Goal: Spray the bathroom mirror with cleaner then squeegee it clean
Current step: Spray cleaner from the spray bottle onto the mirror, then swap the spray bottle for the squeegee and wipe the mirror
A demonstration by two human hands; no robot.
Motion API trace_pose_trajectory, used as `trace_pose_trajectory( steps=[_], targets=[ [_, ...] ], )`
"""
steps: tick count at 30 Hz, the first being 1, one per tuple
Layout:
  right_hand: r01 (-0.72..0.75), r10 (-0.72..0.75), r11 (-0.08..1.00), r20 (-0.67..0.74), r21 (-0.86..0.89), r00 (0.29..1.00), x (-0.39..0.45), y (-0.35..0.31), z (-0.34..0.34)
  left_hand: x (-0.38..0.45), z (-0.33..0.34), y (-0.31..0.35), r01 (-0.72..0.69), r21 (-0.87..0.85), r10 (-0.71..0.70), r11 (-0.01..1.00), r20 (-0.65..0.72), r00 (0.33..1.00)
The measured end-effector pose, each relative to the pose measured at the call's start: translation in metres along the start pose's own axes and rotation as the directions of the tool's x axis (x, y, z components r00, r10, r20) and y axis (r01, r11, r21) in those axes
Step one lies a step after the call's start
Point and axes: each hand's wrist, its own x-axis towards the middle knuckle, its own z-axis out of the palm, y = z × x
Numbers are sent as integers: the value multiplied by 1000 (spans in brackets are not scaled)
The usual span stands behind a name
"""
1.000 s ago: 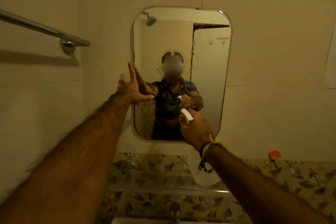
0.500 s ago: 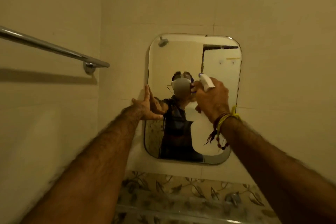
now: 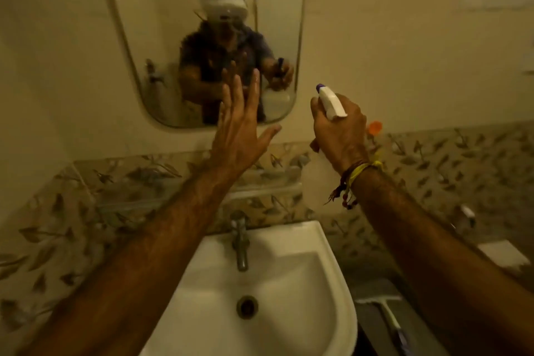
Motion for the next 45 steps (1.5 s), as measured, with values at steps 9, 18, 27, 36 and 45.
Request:
trace_pose_trajectory(
  steps=[9, 18, 27, 36, 45],
  targets=[
    [-278, 272, 954, -66, -116, 960, -108, 149, -95, -147, 172, 56, 60, -189, 28, 980, 435, 900],
    [-567, 538, 740, -188, -362, 822, -214, 277, -182, -228, 313, 87, 292, 84, -226, 953, 837, 498],
    [-663, 669, 699, -85, -268, 739, -257, 400, -184, -274, 363, 122, 371, 272, -456, 888, 637, 621],
    [-708, 730, 674, 39, -212, 683, -248, 503, -137, -278, 370, 121, 415, 255, -473, 874, 645, 600],
    [-770, 779, 626, 129, -120, 613, -250, 542, -133, -273, 363, 125, 497, 177, -482, 849, 645, 593]
  ],
)
